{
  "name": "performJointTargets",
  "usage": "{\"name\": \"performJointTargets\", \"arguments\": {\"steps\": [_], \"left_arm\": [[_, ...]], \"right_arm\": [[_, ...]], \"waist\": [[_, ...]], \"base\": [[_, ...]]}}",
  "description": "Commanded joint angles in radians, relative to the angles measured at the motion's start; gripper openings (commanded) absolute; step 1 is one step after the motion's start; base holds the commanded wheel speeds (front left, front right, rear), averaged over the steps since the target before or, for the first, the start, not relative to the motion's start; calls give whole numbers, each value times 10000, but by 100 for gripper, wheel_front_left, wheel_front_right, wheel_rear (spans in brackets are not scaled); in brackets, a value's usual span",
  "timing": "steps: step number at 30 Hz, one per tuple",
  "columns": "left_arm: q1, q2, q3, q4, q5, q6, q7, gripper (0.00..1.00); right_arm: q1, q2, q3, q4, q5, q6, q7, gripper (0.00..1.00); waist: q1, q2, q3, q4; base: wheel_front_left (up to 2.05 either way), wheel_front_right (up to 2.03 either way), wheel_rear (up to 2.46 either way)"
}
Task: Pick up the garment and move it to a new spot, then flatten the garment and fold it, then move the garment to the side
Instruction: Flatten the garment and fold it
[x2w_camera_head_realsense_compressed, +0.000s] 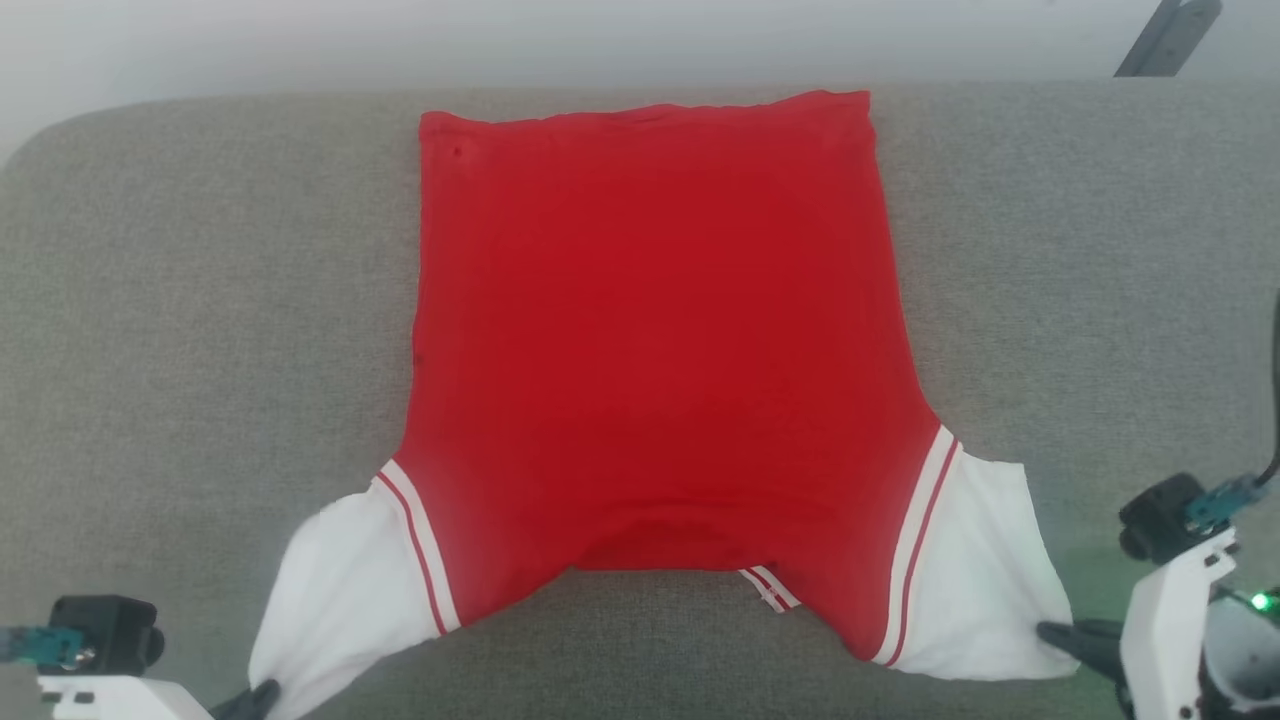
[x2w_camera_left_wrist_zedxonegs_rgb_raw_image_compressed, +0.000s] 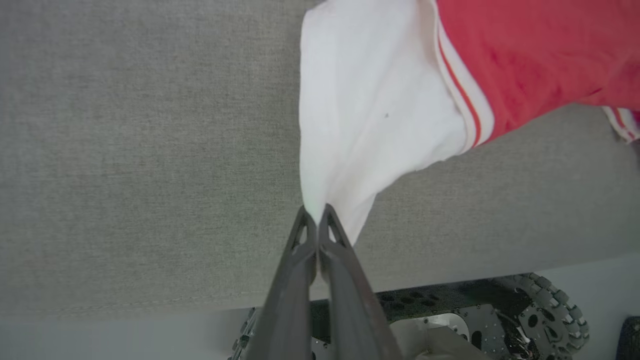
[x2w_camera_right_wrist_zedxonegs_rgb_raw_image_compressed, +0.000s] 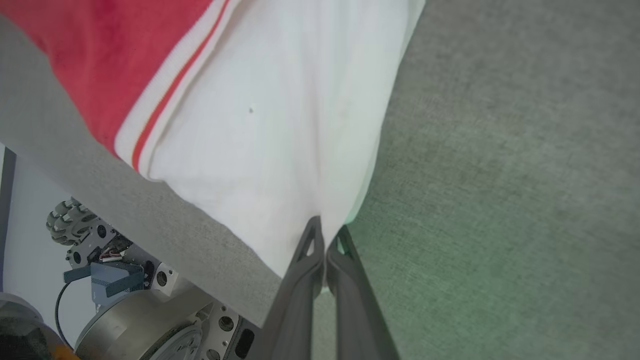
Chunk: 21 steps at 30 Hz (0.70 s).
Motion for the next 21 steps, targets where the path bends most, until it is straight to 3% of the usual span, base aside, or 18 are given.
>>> {"name": "performJointTargets", "arguments": {"steps": [1, 4, 5, 7, 17, 21], "left_arm": [[142, -125, -36, 110, 13, -106, -95, 0], [-28, -423, -137, 405, 179, -362, -215, 0], [-110, -514, -177, 511, 251, -436, -214, 0], [-300, -719, -227, 690, 307, -605, -244, 0], [-761, -1251, -411, 1127, 779, -1043, -375, 0], [-1080, -1446, -475, 1145, 953, -1199, -363, 0]], "right_arm": [[156, 250, -103, 165, -263, -15, -84, 0], [224, 814, -345, 709, -918, -15, -176, 0], [192, 1019, -425, 873, -1162, -18, -226, 41], [153, 1355, -506, 1071, -1512, -18, -133, 98], [-822, 1904, -2359, -375, -2544, -12, 123, 100], [-2041, 2586, -3105, -354, -3424, -12, -287, 100]], "waist": [[0, 0, 29, 25], [0, 0, 48, 55], [0, 0, 50, 66], [0, 0, 48, 93], [0, 0, 165, 239], [0, 0, 451, 438]], "base": [[0, 0, 0], [0, 0, 0], [0, 0, 0], [0, 0, 0], [0, 0, 0], [0, 0, 0]]}}
